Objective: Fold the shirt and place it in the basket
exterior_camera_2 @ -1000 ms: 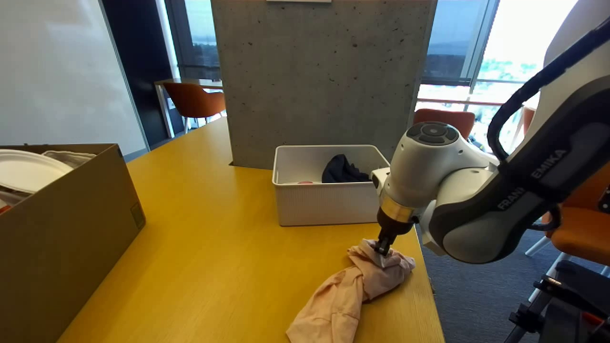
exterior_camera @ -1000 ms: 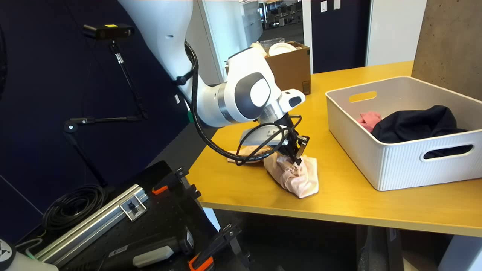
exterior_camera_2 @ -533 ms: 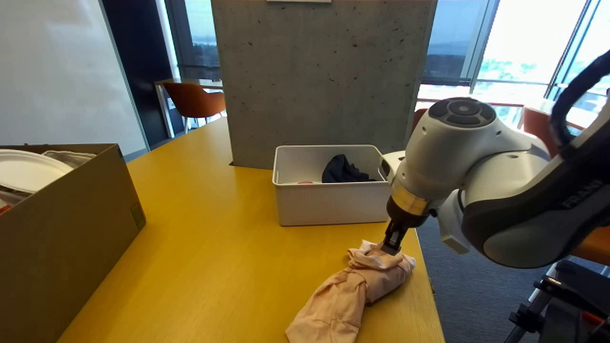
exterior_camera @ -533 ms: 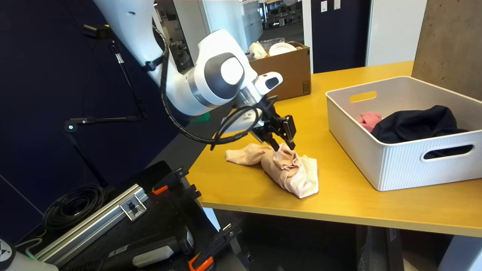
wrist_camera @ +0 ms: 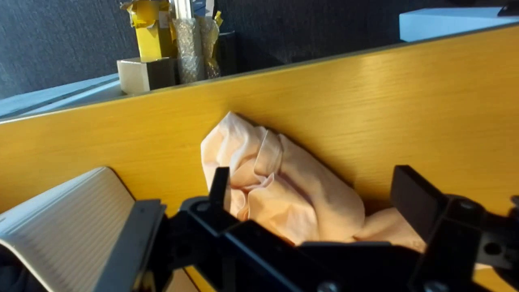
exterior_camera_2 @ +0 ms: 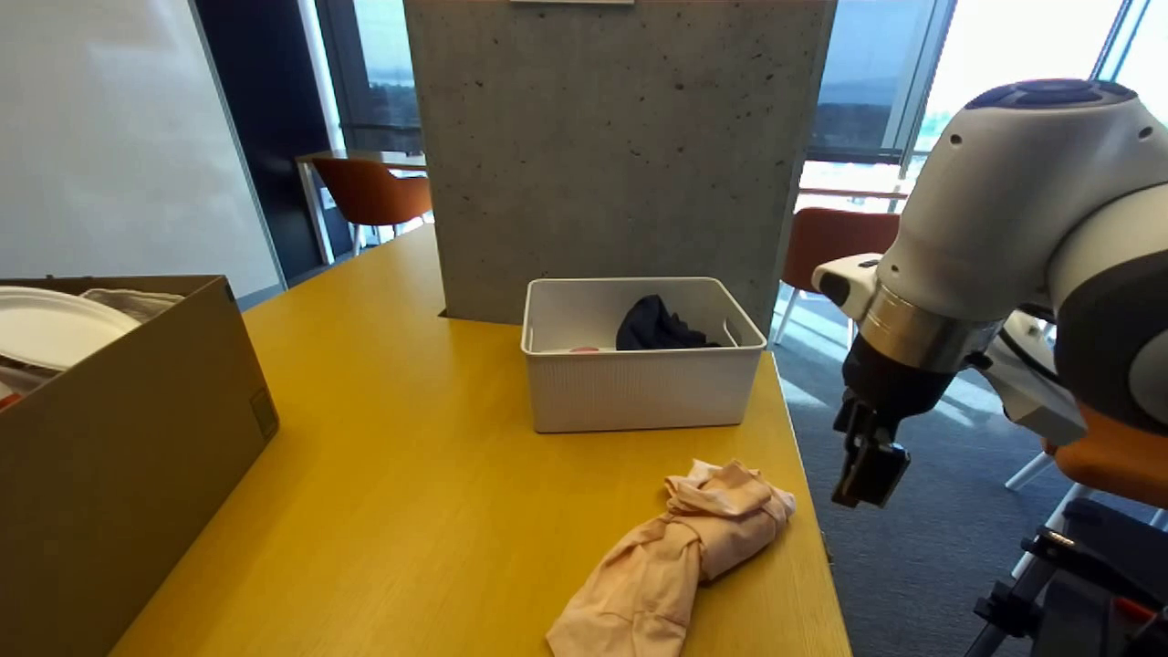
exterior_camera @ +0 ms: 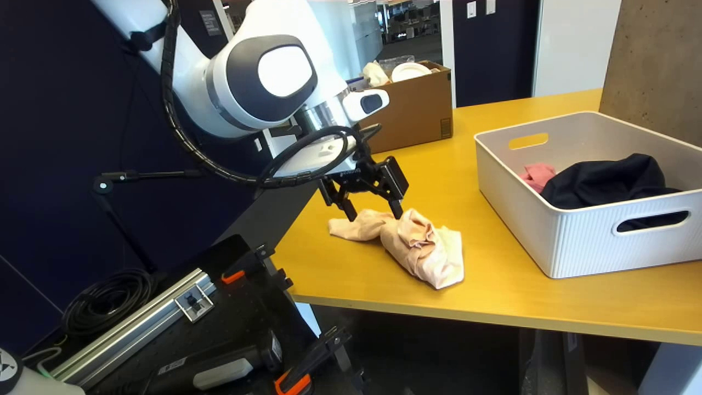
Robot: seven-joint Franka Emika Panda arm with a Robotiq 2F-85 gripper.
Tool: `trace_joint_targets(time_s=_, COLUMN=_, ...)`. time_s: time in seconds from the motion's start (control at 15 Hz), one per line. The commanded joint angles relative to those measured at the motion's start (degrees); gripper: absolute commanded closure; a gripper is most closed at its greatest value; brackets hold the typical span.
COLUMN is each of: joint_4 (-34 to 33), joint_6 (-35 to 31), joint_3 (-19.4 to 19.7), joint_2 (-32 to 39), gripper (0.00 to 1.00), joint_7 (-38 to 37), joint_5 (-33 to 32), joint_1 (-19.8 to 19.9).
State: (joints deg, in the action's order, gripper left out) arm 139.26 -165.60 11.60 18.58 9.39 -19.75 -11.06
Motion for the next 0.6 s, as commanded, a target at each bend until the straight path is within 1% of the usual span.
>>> trace_joint_targets(time_s=0.0, joint_4=-3.23, joint_6=6.99, joint_3=-7.74, joint_2=0.78, gripper=0.0, joint_7=11.24, joint_5=4.21, joint_1=10.48)
trace_joint_targets(time_s=0.2, joint_4=-9.37, joint_6=9.16, joint_3=-8.53, joint_2=5.52, gripper=0.0, joint_7=13.9, joint_5=2.25, joint_1=12.39)
trace_joint_targets(time_s=0.53, joint_4=-21.96, joint_6=13.86, joint_3=-11.07, joint_2=16.84, gripper=0.0, joint_7=16.35, joint_5=1.15, joint_1=11.61)
